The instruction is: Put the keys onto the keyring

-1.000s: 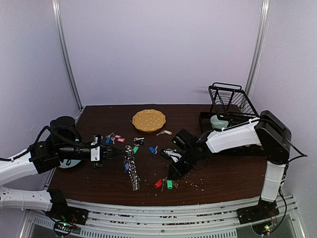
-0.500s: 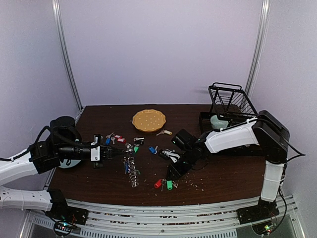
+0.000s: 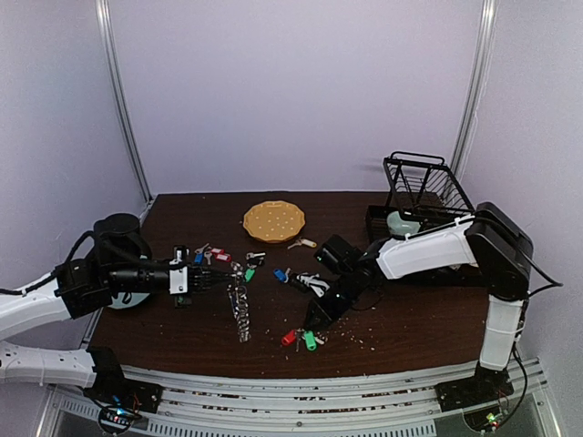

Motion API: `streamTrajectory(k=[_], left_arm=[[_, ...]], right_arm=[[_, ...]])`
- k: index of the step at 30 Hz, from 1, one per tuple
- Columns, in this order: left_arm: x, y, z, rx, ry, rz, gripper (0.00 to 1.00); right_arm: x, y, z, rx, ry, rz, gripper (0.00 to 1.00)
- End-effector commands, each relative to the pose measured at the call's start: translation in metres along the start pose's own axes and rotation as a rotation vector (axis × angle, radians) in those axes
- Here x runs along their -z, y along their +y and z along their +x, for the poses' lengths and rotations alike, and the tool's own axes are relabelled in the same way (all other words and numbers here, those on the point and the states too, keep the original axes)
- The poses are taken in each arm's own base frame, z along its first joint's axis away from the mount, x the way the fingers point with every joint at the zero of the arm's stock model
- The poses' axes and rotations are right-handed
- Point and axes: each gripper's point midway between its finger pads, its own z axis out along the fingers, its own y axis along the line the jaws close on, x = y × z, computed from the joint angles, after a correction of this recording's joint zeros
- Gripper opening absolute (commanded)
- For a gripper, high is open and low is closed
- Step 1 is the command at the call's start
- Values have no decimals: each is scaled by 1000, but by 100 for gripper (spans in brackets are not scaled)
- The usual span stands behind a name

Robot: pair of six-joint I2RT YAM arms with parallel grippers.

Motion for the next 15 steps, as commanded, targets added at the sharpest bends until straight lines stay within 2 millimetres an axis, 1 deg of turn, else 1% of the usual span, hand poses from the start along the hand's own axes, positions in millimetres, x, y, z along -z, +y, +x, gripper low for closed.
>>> streamTrajectory(k=[1, 3, 8, 9, 11, 12, 14, 15], left_arm=[[-5, 16, -1, -16, -3, -69, 0], [-8, 16, 1, -14, 8, -67, 0], [-14, 16, 4, -18, 29, -61, 0], [-16, 15, 4, -16, 28, -53, 0], [-20, 11, 0, -18, 12, -27, 0], [-22, 9, -2, -24, 11, -21, 0], [-26, 6, -5, -39, 9, -10, 0], [-27, 3, -5, -44, 9, -3, 0]], right_arm=[[52, 29, -31, 32, -82, 10, 0], [75, 40, -40, 38, -106, 25, 0], [130, 77, -61, 78, -203, 59, 0], [144, 93, -67, 126, -236, 61, 0], [161, 110, -74, 188, -287, 87, 0], [169, 115, -79, 201, -314, 90, 0], [176, 121, -84, 207, -338, 82, 0], [175, 123, -83, 214, -333, 74, 0]])
